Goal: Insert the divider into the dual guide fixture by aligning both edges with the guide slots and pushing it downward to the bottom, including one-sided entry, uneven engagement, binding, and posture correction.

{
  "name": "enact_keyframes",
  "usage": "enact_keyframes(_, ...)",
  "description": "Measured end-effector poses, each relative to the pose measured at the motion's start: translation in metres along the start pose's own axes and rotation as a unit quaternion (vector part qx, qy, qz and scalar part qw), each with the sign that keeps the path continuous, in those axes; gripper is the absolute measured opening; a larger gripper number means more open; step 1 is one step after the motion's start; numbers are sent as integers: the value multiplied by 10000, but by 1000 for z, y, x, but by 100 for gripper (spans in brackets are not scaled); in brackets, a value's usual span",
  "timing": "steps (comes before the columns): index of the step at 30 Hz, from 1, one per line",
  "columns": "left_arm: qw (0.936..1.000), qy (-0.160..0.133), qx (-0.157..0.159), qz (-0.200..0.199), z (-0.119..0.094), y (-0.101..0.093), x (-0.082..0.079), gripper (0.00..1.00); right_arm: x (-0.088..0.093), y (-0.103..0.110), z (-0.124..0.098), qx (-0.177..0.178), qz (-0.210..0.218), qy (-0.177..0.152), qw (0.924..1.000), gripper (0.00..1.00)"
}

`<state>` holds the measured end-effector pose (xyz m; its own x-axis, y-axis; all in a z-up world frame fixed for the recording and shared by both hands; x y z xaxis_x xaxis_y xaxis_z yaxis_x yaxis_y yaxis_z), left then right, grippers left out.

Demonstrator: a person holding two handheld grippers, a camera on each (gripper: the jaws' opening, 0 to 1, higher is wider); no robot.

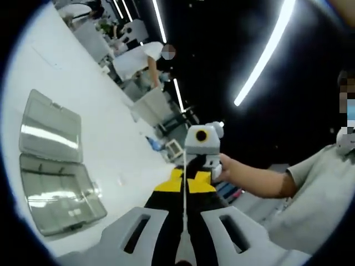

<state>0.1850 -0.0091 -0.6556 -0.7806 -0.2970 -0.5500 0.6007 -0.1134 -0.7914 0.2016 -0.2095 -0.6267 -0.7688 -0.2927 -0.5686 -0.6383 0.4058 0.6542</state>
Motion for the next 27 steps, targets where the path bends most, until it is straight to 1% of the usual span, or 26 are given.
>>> enact_keyframes(4,10000,-28,29,-36,-2,0,1,0,0,0,1,-97,71,21,9999,5)
enact_keyframes(8,10000,-61,40,-49,-3,0,1,0,3,0,3,-137,99,118,9998,6)
enact_keyframes(11,9999,-65,60,-55,-3,0,0,0,2,1,4,-199,108,118,9997,5)
enact_keyframes(15,9999,-93,82,-42,-3,-1,-1,0,1,2,5,-277,155,211,9993,4)
enact_keyframes(18,9999,-121,86,-32,-4,-1,-2,0,0,4,6,-312,159,162,9993,3)
enact_keyframes(23,9997,-200,123,-23,-6,-2,-3,0,-1,2,5,-436,378,32,9983,2)
enact_keyframes(24,9997,-219,131,-43,-6,-2,-3,0,-1,5,6,-468,482,25,9977,2)
enact_keyframes(27,9996,-250,141,-70,-7,-2,-2,0,-1,6,7,-455,397,3,9982,1)
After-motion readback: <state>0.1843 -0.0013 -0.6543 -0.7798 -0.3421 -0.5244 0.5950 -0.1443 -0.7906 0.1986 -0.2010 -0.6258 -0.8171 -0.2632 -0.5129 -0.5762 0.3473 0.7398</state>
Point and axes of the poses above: the point that each gripper's makers call its tool centre point, and the gripper's own axes: z roughly forward along the fingers, y roughly to its left, x roughly out of its underside, the point moved 10 cm from there along -z, roughly backward along the fingers, and after that the axes turned 12 degrees about x, right-handed, at the moved point
